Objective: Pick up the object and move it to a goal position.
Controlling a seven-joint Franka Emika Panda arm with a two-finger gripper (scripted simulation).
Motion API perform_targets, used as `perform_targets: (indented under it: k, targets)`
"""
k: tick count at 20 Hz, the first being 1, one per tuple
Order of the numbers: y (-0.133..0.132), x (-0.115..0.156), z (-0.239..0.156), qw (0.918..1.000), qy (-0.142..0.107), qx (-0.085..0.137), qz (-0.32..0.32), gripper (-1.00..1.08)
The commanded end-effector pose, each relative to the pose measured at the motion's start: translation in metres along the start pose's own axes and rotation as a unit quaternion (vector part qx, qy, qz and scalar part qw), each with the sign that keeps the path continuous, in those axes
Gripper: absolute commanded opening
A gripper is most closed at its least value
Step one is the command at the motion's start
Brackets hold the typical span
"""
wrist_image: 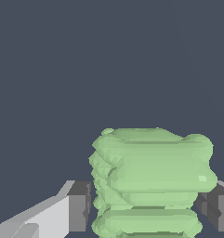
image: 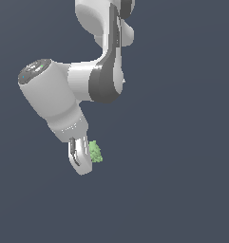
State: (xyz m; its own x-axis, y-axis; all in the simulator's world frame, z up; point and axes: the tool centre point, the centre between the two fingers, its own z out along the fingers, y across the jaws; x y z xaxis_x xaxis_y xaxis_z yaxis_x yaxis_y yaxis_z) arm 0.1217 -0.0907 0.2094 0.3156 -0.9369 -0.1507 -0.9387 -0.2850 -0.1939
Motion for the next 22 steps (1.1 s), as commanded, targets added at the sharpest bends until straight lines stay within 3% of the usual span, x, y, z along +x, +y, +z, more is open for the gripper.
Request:
perform_targets:
  k: [1, 13, 22]
  targets:
    - [-0.006, -0.003, -0.039, 0.9995, -0.019, 0.025, -0.005, -1.00]
    - [-0.009, 0.005, -0.205, 0.9862, -0.103, 0.128, -0.021, -1.00]
    - [0.001, 0.021, -0.276, 0.9746, -0.142, 0.172, -0.024, -1.00]
